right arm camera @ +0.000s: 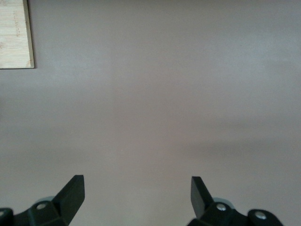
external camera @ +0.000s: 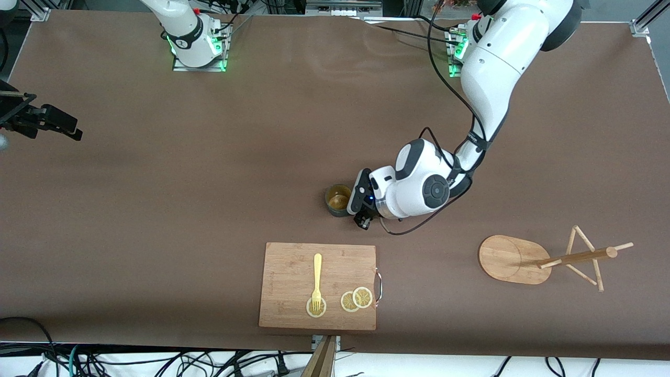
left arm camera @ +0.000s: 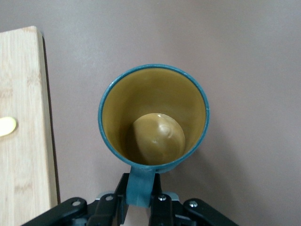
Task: Pass cup and hang on rack
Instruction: 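Lower the left gripper and grasp the mug handle, then lift the teal mug by its handle with the left gripper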
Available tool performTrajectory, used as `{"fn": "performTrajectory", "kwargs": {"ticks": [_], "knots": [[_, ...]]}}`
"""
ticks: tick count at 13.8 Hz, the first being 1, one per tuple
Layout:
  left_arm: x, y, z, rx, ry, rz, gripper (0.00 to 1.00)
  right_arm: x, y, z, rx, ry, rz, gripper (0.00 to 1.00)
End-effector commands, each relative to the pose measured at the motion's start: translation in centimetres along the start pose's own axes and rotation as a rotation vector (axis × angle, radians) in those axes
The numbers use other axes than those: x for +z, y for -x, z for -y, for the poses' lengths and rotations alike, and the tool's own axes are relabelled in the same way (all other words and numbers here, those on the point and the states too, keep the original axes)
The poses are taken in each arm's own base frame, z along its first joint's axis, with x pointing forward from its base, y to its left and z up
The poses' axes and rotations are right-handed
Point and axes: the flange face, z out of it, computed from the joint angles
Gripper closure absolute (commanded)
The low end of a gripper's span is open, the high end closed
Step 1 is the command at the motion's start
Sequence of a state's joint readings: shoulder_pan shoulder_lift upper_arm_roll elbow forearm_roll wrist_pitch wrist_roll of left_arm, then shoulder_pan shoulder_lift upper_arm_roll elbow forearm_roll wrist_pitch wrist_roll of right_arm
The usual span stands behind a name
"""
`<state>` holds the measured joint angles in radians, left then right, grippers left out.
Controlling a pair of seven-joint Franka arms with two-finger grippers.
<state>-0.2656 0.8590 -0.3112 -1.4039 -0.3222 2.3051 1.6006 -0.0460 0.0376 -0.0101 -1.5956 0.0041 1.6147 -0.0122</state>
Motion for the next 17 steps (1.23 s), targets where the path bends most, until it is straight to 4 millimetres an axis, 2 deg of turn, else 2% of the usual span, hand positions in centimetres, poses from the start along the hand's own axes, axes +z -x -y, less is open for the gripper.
{"fn": "performTrajectory", "kwargs": {"ticks": [1, 3, 5, 8, 11, 14, 17], "knots": [[-4.8, 0.9, -0.2, -0.039, 0.046, -0.014, 1.0, -0.2, 0.2, 0.1, 0.009, -0.016, 0.001, 0.0], [-8.3, 1.8, -0.5, -0.099, 0.085, -0.029, 1.0, -0.2, 0.2, 0.1, 0.009, -0.015, 0.001, 0.0], [-12.8, 3.1, -1.3, -0.198, 0.141, -0.023, 1.0, -0.2, 0.2, 0.1, 0.009, -0.015, 0.001, 0.0], [-18.9, 4.9, -3.5, -0.381, 0.249, -0.005, 1.0, -0.2, 0.2, 0.1, 0.009, -0.015, 0.001, 0.0], [-23.6, 7.5, -5.8, -0.558, 0.339, 0.001, 1.0, -0.2, 0.2, 0.5, 0.004, -0.015, 0.003, 0.0], [-27.9, 10.6, -8.1, -0.73, 0.403, 0.023, 1.0, -0.2, 0.2, 0.6, 0.001, -0.015, 0.001, 0.0], [-31.5, 15.4, -10.7, -0.93, 0.495, -0.034, 1.0, -0.2, 0.6, 1.3, -0.011, -0.015, 0.023, 0.0]]}}
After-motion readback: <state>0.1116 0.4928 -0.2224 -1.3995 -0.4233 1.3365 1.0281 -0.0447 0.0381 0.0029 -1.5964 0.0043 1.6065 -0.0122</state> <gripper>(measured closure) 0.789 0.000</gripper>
